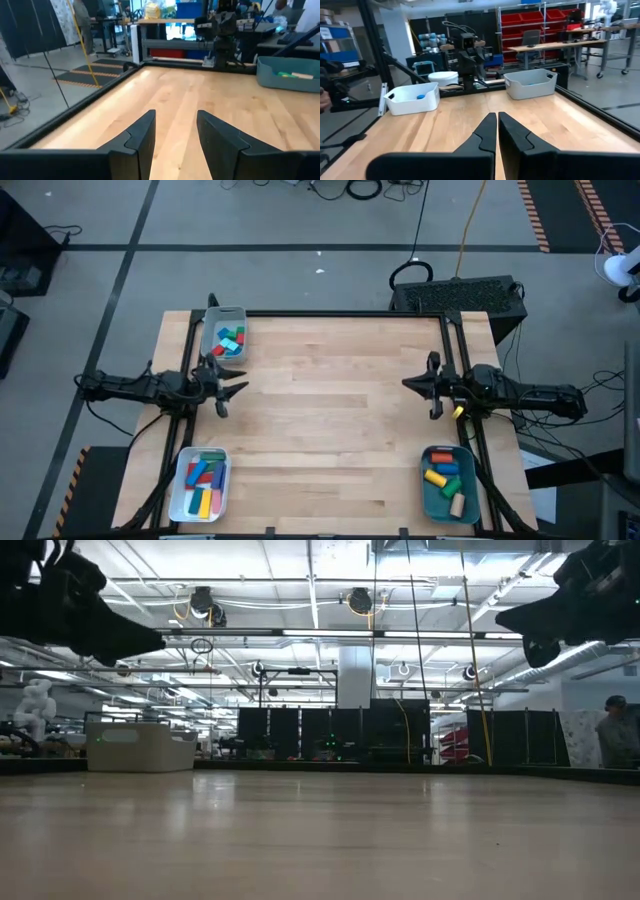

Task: Sort blocks by size
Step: Return to Home Position

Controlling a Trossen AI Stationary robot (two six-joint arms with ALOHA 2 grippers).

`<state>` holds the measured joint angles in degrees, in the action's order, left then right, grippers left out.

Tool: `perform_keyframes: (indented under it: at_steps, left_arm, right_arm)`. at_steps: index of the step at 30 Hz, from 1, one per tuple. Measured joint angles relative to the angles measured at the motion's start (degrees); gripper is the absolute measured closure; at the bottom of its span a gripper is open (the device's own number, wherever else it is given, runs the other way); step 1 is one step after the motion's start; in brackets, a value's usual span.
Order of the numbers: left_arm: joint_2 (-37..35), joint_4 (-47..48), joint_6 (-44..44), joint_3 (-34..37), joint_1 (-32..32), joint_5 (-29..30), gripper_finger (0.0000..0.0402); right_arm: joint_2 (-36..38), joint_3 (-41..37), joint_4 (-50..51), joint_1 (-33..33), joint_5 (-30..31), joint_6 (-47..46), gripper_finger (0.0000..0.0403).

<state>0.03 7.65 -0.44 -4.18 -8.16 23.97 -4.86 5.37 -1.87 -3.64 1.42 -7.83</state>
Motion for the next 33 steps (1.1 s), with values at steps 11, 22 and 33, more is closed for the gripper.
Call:
perform_keyframes:
  at_steps: [11, 22, 33]
  left_arm:
    - [0.0, -1.98, -0.8, 0.76, -0.37, -0.74, 0.0256]
    - [0.08, -11.17, -0.07, 3.82, -0.38, -4.3, 0.0256]
    - [5.45, -10.83, -1.55, 3.82, -0.39, -7.28, 0.0256]
  right_arm:
    - [-0.21, -4.57, -3.03, -0.02, 0.52, -0.92, 0.0403]
    - [-0.26, -4.53, 0.3, 0.0, 1.25, 1.91, 0.0403]
    - [0.11, -4.5, 0.31, -0.02, 1.68, 4.5, 0.0403]
